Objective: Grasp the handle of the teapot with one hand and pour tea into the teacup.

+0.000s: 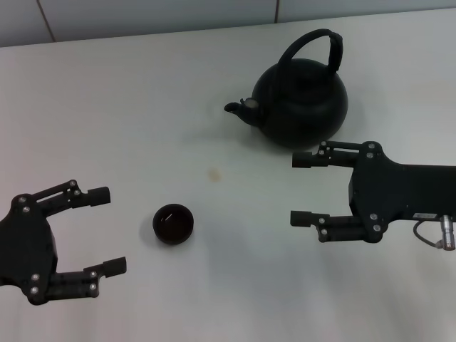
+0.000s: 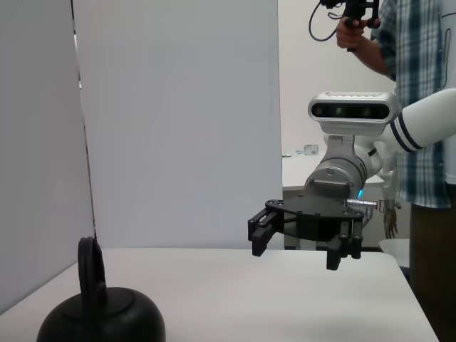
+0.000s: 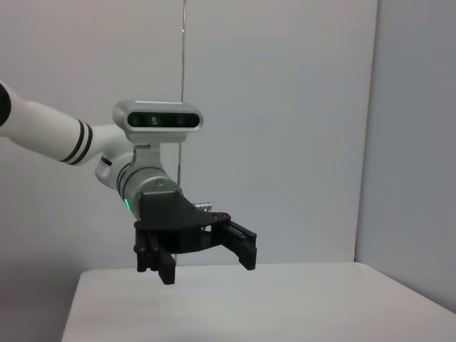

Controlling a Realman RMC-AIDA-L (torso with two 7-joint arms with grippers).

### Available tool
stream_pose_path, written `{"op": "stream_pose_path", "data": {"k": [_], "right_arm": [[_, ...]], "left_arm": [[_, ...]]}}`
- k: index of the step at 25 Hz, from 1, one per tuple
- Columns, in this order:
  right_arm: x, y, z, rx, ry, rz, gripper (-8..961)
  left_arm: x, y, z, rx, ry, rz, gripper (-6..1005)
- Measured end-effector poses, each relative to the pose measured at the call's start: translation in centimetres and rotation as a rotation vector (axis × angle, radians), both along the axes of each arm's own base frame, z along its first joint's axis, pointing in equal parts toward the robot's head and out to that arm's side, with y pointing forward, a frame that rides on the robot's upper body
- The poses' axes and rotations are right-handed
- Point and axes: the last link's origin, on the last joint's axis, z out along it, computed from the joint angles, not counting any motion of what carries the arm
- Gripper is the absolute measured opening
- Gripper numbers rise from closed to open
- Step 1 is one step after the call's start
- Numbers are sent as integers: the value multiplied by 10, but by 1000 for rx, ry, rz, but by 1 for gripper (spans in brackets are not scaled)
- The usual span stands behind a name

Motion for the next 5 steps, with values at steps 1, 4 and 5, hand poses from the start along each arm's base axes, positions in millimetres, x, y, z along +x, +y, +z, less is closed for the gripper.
{"op": "stream_pose_path", "data": {"k": [1, 4, 5], "right_arm": [[0, 0, 0, 2, -1, -2, 741], [-1, 2, -1, 4, -3, -3, 741], [-1, 2, -1, 4, -3, -3, 741]], "left_arm": [[0, 0, 0, 0, 0, 0, 863], [0, 1, 0, 2, 1, 1, 863], [0, 1, 0, 2, 1, 1, 863]]}}
